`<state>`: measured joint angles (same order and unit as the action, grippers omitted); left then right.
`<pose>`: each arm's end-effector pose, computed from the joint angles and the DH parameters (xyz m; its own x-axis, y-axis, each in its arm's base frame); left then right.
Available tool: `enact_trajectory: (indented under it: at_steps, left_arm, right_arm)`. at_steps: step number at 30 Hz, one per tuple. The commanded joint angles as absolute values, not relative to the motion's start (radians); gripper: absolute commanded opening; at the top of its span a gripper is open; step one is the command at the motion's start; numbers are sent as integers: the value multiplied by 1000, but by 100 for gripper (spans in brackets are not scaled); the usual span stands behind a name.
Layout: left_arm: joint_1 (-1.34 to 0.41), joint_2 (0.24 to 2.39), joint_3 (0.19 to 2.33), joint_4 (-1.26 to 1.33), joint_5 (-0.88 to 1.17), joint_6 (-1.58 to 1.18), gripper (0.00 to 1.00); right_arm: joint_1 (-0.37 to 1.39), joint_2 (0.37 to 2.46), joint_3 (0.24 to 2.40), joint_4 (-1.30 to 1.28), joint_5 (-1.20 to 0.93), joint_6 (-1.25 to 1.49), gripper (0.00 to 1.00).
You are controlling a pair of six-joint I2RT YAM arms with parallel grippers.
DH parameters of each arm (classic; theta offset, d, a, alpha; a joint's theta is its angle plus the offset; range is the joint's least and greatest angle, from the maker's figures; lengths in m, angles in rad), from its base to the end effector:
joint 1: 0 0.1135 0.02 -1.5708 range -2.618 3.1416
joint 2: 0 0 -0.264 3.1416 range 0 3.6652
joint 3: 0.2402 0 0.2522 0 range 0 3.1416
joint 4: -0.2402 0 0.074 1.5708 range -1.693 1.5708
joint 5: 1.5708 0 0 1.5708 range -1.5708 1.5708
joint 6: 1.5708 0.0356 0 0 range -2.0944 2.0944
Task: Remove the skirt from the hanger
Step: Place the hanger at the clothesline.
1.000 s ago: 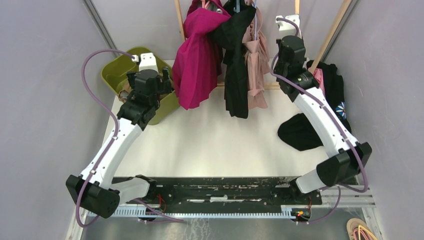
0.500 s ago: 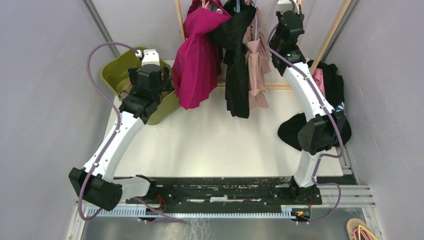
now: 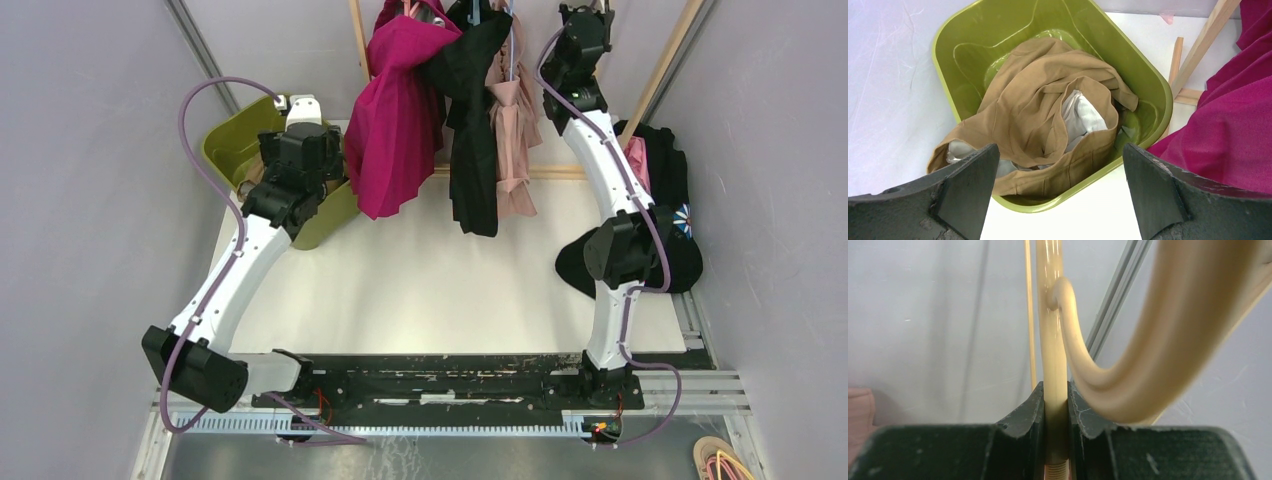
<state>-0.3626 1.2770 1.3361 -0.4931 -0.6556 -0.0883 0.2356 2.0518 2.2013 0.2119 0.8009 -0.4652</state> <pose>0.2669 -0.0781 0.3976 -0.3708 0.0659 -0.9264 -0.2697 0.9468 0.1753 0.4609 0.0844 0.4783 0.0872 -0.3002 -0.9499 0.5927 0.7820 -0.1927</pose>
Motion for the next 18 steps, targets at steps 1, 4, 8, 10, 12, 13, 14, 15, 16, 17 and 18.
enact_trajectory:
  at_steps: [1, 4, 8, 10, 12, 13, 14, 15, 16, 17, 18]
  left_arm:
    - [-370, 1286, 1395, -480, -686, -49, 100]
    - [-368, 1289, 1397, -481, -691, -45, 100]
    - [-369, 1287, 1397, -481, -704, -40, 99]
    - [-369, 1286, 1398, -483, -708, -40, 99]
    - [-368, 1283, 1399, -485, -710, -42, 99]
    - [-369, 1281, 1399, -487, -712, -43, 99]
    - [-369, 1277, 1398, -488, -713, -44, 99]
    - [-369, 1274, 1395, -491, -714, -47, 99]
    - [-368, 1270, 1392, -495, -717, -48, 99]
    - [-368, 1263, 1388, -498, -720, -50, 99]
    - [-368, 1258, 1387, -501, -722, -51, 99]
  right_arm:
    - [238, 2082, 2297, 271, 772, -454, 1]
    - [234, 2123, 2349, 257, 773, -458, 1]
    - [228, 2184, 2459, 199, 769, -428, 1]
    - [227, 2214, 2508, 182, 762, -426, 1]
    - [226, 2242, 2540, 179, 763, -428, 1]
    - [223, 2251, 2544, 185, 769, -429, 1]
    - [219, 2258, 2540, 196, 778, -424, 1]
    - [215, 2268, 2540, 202, 791, -415, 1]
    - [209, 2276, 2543, 204, 807, -403, 1]
    - [202, 2284, 2547, 204, 825, -390, 1]
    - [198, 2292, 2552, 205, 835, -380, 1]
